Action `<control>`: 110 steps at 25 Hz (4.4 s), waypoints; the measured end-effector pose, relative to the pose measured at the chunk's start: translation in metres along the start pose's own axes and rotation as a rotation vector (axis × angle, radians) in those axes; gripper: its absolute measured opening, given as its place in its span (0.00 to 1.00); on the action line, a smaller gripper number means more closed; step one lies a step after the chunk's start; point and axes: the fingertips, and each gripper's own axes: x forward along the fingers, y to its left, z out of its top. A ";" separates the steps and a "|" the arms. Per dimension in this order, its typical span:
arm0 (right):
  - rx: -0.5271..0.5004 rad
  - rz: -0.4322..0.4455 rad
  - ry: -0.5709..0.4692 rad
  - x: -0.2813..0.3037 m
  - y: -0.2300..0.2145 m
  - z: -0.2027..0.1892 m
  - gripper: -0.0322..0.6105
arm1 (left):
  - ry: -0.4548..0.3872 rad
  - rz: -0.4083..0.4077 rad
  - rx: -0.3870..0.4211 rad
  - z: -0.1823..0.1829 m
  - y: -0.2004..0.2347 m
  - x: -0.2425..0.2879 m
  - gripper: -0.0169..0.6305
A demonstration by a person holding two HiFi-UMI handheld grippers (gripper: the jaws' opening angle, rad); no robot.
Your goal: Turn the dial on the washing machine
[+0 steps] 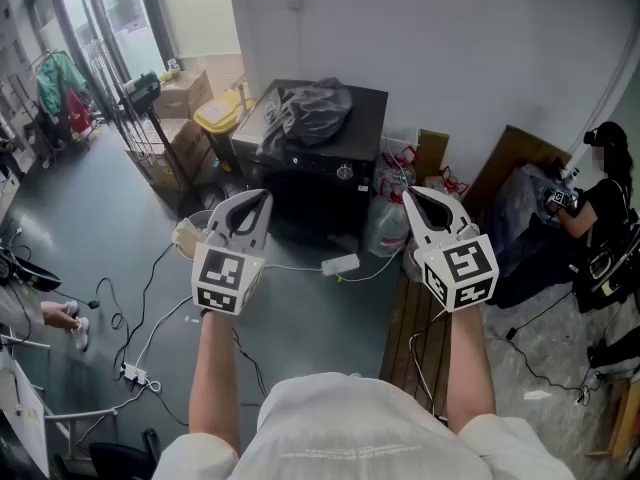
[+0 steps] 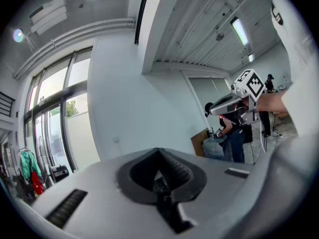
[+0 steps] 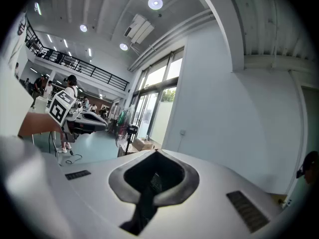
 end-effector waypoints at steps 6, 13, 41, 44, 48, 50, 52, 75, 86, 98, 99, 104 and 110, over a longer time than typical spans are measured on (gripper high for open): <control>0.033 0.003 -0.025 -0.005 -0.010 -0.002 0.07 | 0.010 0.008 0.008 0.003 -0.007 0.004 0.05; 0.036 0.028 -0.040 -0.013 -0.030 -0.014 0.07 | 0.039 0.037 0.008 0.002 -0.030 0.015 0.05; 0.069 -0.039 -0.009 0.103 -0.069 -0.046 0.07 | 0.058 -0.040 0.006 -0.051 0.046 0.130 0.05; 0.036 -0.079 0.001 0.130 -0.075 -0.036 0.07 | 0.041 -0.072 0.010 -0.055 0.071 0.158 0.05; 0.014 -0.134 0.016 0.163 -0.084 -0.029 0.07 | 0.021 -0.112 0.006 -0.062 0.099 0.190 0.05; 0.026 -0.159 0.022 0.179 -0.085 -0.028 0.07 | 0.020 -0.130 0.010 -0.069 0.112 0.202 0.05; 0.034 -0.182 0.032 0.194 -0.085 -0.029 0.07 | 0.021 -0.147 0.009 -0.075 0.124 0.212 0.05; 0.183 -0.056 0.297 0.308 -0.057 -0.166 0.32 | 0.201 -0.203 -0.116 -0.194 0.142 0.278 0.05; 0.122 0.064 0.504 0.356 -0.041 -0.296 0.35 | 0.328 -0.177 -0.160 -0.249 0.109 0.280 0.05; 0.441 -0.100 0.631 0.386 -0.033 -0.382 0.46 | 0.361 -0.169 -0.304 -0.290 0.097 0.289 0.05; 0.465 -0.119 0.636 0.387 -0.032 -0.386 0.47 | 0.366 -0.168 -0.315 -0.295 0.096 0.289 0.05; 0.539 -0.208 0.660 0.393 -0.033 -0.407 0.49 | 0.390 -0.174 -0.344 -0.312 0.089 0.285 0.05; 0.613 -0.291 0.629 0.407 -0.035 -0.415 0.49 | 0.396 -0.178 -0.340 -0.323 0.089 0.285 0.05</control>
